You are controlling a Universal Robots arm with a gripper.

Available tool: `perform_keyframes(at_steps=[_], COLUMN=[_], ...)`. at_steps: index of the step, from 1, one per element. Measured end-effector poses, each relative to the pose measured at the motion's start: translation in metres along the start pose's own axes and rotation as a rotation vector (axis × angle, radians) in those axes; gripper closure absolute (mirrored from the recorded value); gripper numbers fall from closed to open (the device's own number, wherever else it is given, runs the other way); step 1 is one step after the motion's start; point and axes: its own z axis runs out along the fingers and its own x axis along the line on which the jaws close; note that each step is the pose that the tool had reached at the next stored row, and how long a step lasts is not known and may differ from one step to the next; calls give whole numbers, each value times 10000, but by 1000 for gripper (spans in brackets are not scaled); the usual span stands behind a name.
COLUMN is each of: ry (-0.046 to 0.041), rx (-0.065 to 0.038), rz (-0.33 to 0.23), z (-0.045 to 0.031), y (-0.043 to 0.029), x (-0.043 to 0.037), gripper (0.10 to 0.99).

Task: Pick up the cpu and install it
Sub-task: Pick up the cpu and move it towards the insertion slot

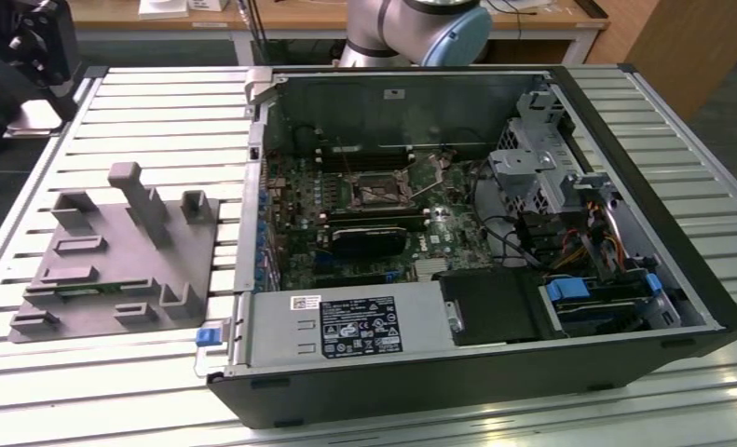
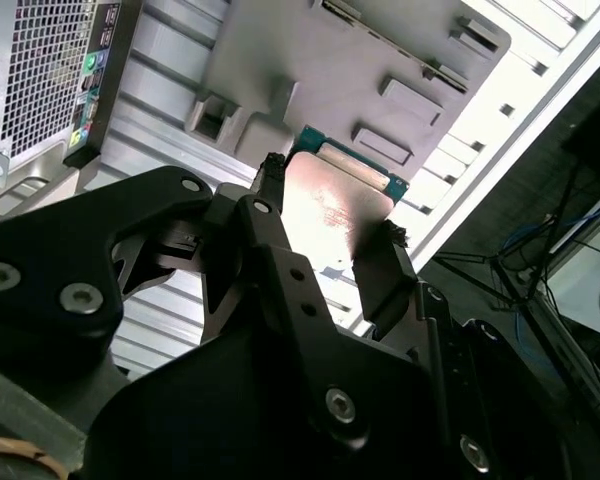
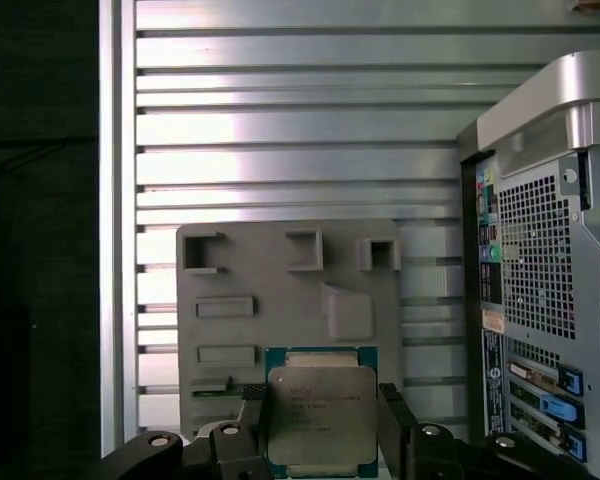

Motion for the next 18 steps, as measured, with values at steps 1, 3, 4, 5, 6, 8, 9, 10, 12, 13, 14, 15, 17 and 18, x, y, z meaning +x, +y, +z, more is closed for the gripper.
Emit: perform_keyframes(at_steps=[1,3,4,5,6,8,9,10,12,13,14,15,17,18], ry=[0,0,0,0,0,0,0,0,0,0,0,0,0,0], rx=[0,0,0,0,0,0,0,0,0,0,0,0,0,0], rz=[0,0,0,0,0,0,0,0,0,1,1,0,0,0], z=[0,1,1,1,1,1,2,2,2,3,3,3,4,4], y=[0,1,1,2,2,3,3,4,5,5,6,6,7,7], x=[-7,-22,-30,-37,-45,-62,-73,-85,-111,-122,-132,-142,-163,-174], gripper=[557,557,557,557,557,557,557,557,557,557,557,557,557,557])
